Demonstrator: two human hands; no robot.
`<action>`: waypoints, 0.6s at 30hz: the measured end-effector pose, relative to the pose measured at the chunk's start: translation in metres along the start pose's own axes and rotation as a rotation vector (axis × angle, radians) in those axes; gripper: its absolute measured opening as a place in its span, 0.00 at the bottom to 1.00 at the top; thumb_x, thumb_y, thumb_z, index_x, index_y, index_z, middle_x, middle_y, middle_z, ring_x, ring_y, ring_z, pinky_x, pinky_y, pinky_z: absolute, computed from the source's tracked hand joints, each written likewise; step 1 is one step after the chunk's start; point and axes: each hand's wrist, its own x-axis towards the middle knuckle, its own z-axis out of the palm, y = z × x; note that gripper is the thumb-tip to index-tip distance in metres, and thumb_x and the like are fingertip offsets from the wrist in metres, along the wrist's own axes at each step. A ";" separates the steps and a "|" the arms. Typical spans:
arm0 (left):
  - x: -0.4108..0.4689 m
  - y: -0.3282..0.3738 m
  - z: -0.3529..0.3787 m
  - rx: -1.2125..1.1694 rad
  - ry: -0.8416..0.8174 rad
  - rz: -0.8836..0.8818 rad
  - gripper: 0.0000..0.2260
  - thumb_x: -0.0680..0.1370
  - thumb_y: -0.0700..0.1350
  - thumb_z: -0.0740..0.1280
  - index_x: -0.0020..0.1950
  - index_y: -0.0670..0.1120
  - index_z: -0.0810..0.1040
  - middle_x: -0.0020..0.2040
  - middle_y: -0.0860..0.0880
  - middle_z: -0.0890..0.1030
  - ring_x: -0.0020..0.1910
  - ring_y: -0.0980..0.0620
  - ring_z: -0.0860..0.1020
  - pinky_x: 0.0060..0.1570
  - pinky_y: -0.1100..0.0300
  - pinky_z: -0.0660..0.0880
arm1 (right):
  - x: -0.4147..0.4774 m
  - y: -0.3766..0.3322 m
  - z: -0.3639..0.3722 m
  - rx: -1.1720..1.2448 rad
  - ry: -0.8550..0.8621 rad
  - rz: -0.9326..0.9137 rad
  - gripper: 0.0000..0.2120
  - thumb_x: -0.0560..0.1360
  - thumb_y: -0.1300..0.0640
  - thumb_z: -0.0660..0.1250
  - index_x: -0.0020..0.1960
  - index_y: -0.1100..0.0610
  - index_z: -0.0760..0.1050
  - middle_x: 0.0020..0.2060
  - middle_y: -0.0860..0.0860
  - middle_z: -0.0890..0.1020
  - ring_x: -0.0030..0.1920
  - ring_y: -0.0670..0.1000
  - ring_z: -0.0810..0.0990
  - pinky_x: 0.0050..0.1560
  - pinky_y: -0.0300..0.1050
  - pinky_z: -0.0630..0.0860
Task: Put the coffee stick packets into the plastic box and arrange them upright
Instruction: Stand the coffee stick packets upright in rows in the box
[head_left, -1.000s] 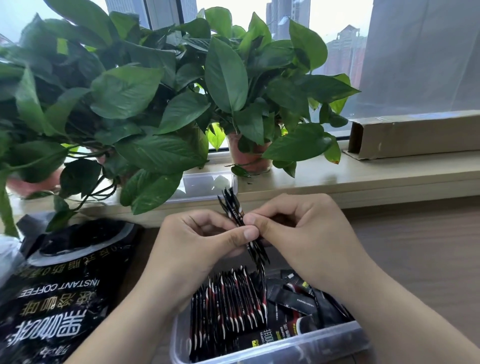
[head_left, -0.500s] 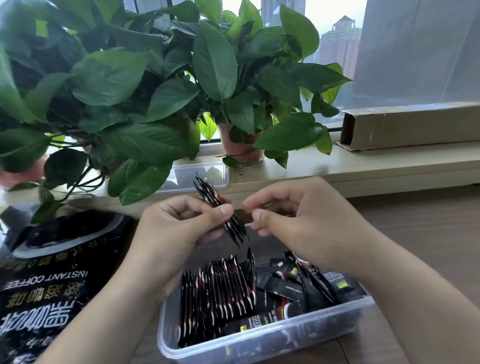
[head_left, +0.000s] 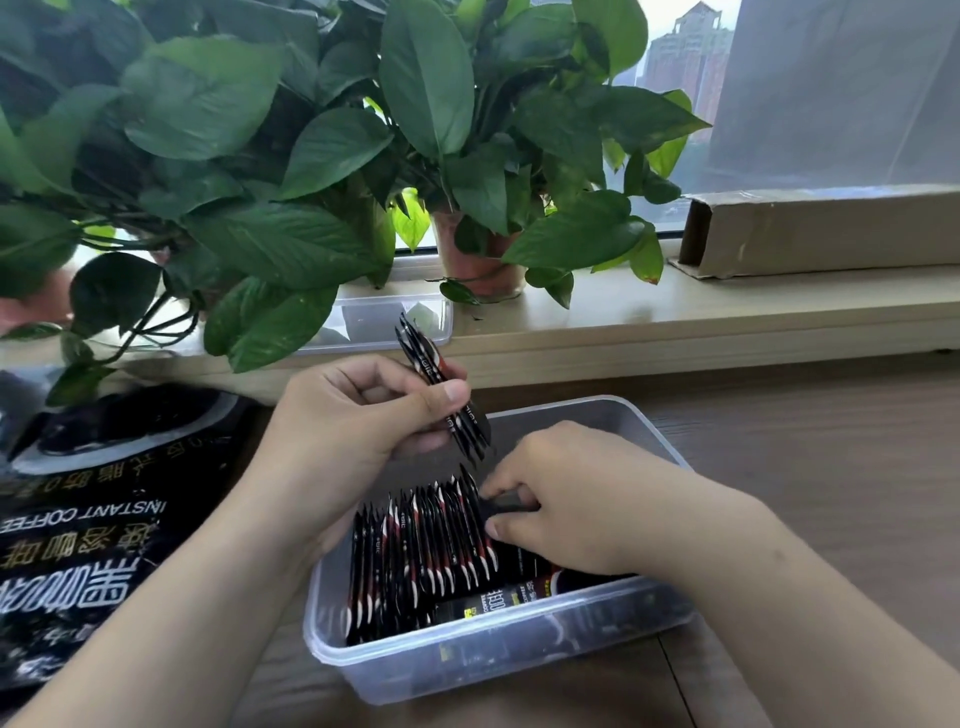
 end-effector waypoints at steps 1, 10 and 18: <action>0.000 0.000 0.000 0.010 -0.007 0.000 0.11 0.61 0.42 0.77 0.34 0.40 0.77 0.46 0.42 0.87 0.45 0.50 0.85 0.37 0.64 0.82 | 0.002 -0.001 0.002 0.018 0.017 -0.013 0.15 0.78 0.44 0.65 0.56 0.51 0.82 0.45 0.49 0.85 0.47 0.52 0.81 0.50 0.49 0.80; -0.003 0.000 0.000 0.065 -0.098 -0.052 0.10 0.60 0.42 0.77 0.34 0.41 0.77 0.46 0.44 0.88 0.42 0.52 0.84 0.36 0.64 0.82 | 0.003 0.000 0.007 -0.084 -0.077 -0.102 0.08 0.76 0.46 0.67 0.53 0.45 0.81 0.44 0.47 0.69 0.54 0.52 0.75 0.46 0.45 0.69; -0.002 0.000 -0.003 0.105 -0.105 -0.124 0.13 0.60 0.42 0.77 0.35 0.40 0.76 0.45 0.40 0.87 0.51 0.41 0.85 0.38 0.61 0.83 | 0.005 -0.001 0.006 0.020 0.027 0.037 0.11 0.68 0.47 0.76 0.48 0.50 0.83 0.42 0.47 0.83 0.43 0.50 0.80 0.42 0.43 0.79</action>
